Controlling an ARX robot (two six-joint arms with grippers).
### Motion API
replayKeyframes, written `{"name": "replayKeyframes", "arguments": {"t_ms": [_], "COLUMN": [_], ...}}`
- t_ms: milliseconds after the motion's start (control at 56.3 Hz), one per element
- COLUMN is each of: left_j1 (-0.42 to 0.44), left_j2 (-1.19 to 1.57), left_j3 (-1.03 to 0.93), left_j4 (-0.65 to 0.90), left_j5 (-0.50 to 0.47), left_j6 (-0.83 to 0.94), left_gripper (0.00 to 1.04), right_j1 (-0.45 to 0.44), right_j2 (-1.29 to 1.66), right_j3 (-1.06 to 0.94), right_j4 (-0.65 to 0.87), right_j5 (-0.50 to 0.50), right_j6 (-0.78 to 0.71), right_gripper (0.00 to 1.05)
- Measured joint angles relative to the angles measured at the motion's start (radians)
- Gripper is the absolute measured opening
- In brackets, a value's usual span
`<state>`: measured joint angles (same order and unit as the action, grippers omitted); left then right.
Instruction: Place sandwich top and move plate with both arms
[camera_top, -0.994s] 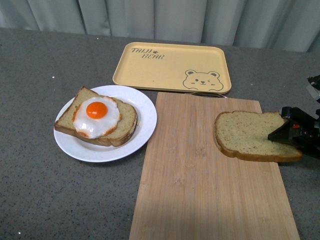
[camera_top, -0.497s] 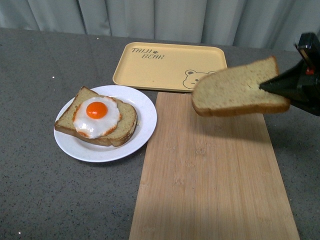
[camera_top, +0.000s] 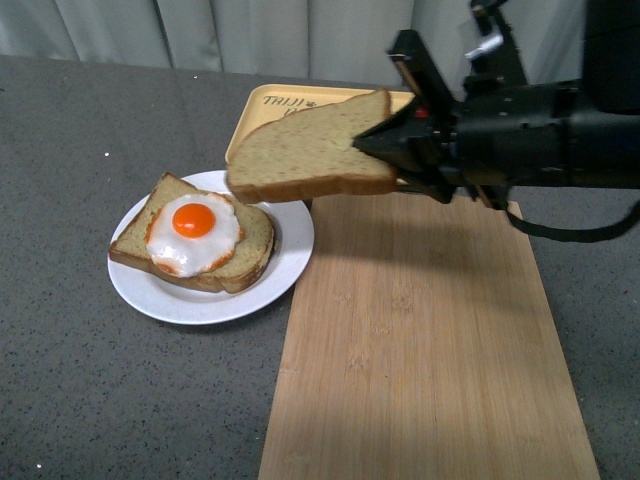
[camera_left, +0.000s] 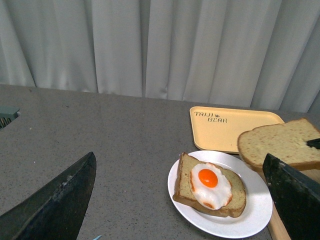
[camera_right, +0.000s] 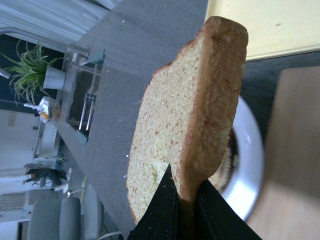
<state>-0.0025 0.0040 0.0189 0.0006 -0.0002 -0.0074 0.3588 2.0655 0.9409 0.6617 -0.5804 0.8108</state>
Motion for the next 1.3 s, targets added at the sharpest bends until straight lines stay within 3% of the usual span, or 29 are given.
{"name": "replayKeyframes", "arguments": {"t_ms": [284,604,852,1136,1172,1243,1296], "left_j1": [0.000,0.000,0.000,0.000,0.000,0.000,0.000], "left_j2": [0.000,0.000,0.000,0.000,0.000,0.000,0.000], "left_j3": [0.000,0.000,0.000,0.000,0.000,0.000,0.000], "left_j4": [0.000,0.000,0.000,0.000,0.000,0.000,0.000], "left_j5": [0.000,0.000,0.000,0.000,-0.001,0.002,0.001], "left_j6": [0.000,0.000,0.000,0.000,0.000,0.000,0.000], "left_gripper": [0.98,0.98,0.98,0.98,0.98,0.98,0.98], "right_j1": [0.140,0.199,0.193,0.120,0.120,0.109,0.091], "right_j2": [0.164,0.254,0.193,-0.150,-0.153,-0.136,-0.143], "right_j3": [0.215,0.271,0.153,-0.101,-0.132,-0.241,-0.336], "right_j4": [-0.030,-0.111,-0.109,-0.126,-0.045,0.297,0.485], "right_j5": [0.064,0.134,0.214,0.546,0.636,0.891,0.970], "right_j6": [0.113,0.143,0.094,-0.216,-0.259,-0.459,-0.585], "right_gripper": [0.03,0.03,0.42,0.97,0.95,0.83,0.74]}}
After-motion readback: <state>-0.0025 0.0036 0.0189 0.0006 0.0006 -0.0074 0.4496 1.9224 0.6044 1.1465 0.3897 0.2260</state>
